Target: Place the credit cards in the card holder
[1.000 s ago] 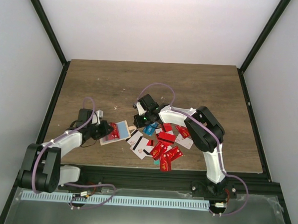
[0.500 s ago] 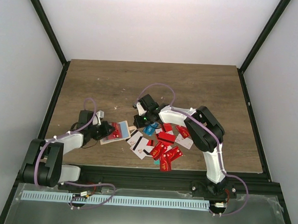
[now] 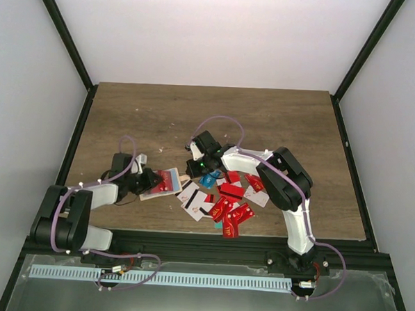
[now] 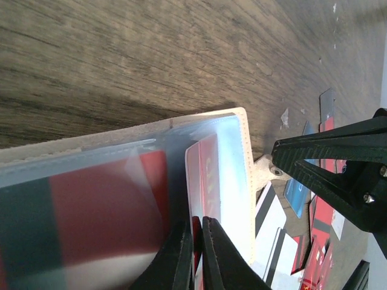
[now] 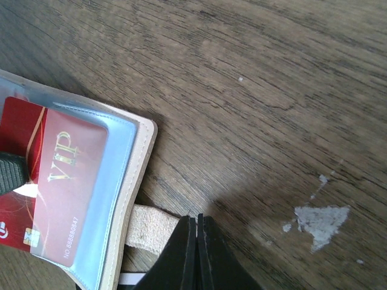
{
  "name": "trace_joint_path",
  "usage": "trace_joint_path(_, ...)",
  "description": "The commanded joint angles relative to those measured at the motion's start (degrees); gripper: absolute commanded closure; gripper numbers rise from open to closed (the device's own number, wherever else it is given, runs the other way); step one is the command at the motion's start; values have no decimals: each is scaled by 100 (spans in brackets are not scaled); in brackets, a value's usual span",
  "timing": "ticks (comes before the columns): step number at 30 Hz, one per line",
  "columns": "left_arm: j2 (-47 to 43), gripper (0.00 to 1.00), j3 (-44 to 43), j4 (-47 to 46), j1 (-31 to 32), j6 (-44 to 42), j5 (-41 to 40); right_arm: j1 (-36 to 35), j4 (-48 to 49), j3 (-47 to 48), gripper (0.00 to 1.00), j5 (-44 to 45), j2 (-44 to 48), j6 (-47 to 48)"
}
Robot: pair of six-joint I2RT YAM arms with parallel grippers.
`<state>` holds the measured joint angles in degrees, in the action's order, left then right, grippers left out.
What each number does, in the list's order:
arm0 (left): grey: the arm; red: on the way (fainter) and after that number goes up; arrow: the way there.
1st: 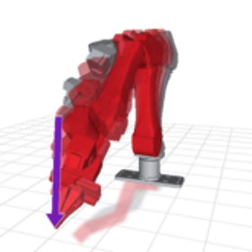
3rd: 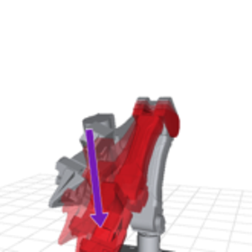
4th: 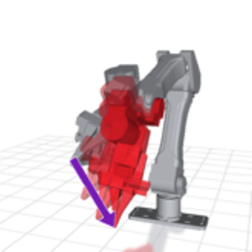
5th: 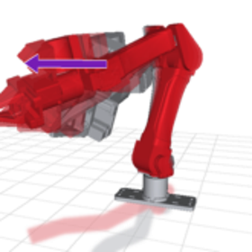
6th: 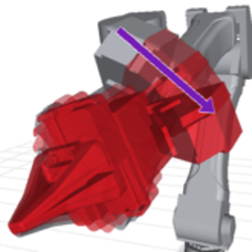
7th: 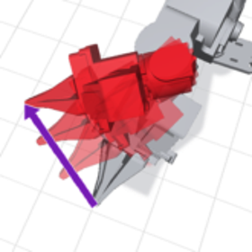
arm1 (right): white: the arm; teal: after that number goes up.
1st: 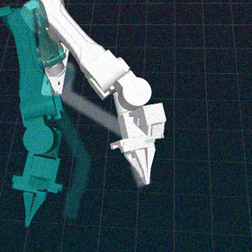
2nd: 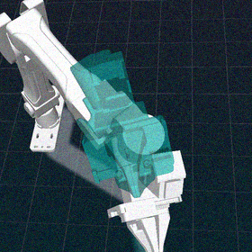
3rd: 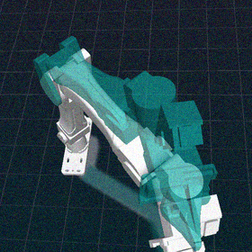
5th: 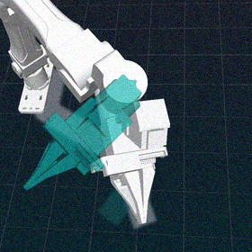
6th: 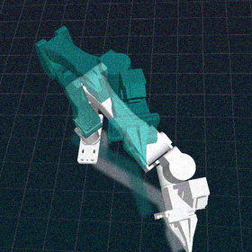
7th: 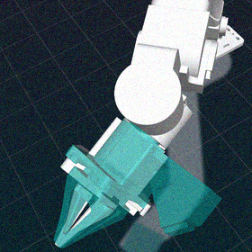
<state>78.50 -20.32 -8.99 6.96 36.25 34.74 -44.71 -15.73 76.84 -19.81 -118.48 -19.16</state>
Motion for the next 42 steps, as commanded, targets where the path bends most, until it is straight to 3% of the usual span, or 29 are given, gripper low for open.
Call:
trace_joint_path(1, 137, 92, 65, -96, 148, 38, 15, -50, 2, -14, 99, -212, -161, -61)
trace_joint_path(10, 243, 86, -123, 63, 405, 116, -126, -44, 16, -14, 99, -194, -141, -94)
trace_joint_path(20, -505, 57, -706, 2037, 464, -302, -1203, -47, -23, -24, 99, -67, -145, -130)
trace_joint_path(27, -619, 47, -846, 2493, 525, -409, -1356, -49, -9, -1, 99, -75, -133, -130)
trace_joint_path(42, -262, 51, -1041, 2630, 908, -348, -1718, -47, 16, -43, 99, -114, -117, -92)
